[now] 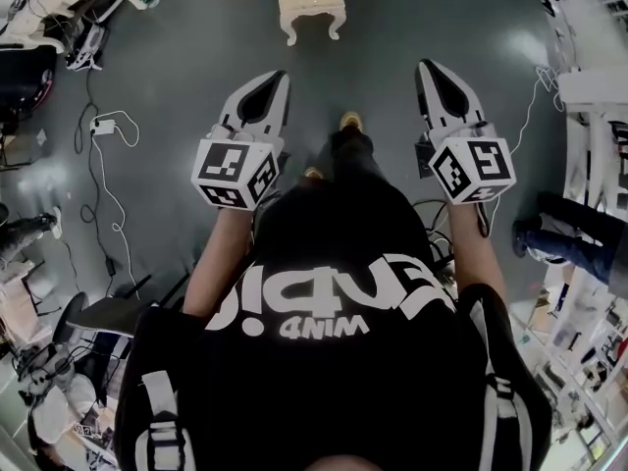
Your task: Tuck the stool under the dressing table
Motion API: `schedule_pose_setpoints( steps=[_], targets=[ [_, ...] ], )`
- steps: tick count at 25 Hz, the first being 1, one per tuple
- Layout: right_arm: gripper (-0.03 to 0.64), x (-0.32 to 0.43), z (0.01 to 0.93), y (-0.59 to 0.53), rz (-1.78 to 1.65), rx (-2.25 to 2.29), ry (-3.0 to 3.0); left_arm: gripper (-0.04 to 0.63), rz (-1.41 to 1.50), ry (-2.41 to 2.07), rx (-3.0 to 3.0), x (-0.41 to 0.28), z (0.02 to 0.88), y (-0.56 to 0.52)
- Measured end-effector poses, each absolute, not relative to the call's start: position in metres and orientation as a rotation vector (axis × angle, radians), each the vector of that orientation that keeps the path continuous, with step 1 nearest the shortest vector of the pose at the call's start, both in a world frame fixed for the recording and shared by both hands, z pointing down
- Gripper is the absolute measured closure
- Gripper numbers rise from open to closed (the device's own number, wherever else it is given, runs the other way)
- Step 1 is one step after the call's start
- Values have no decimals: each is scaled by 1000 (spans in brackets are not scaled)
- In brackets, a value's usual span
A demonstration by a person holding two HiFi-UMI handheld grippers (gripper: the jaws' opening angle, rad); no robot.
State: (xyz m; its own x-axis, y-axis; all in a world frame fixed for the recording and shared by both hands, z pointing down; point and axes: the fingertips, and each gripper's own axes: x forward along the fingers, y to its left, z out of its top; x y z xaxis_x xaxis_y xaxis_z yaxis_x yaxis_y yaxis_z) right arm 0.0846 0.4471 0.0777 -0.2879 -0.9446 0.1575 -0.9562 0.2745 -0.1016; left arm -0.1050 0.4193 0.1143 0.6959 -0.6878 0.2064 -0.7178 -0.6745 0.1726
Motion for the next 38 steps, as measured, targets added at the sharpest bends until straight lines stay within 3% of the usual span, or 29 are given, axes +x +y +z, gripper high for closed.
schedule_pose_setpoints(
  steps=[15, 38],
  targets=[
    [594, 105, 86, 356, 230, 1839, -2462, 588, 201, -1077, 2673, -75, 128, 329],
    [594, 149, 88, 130, 294, 1543, -2627, 588, 231, -1160, 2588, -17, 119, 101]
  ],
)
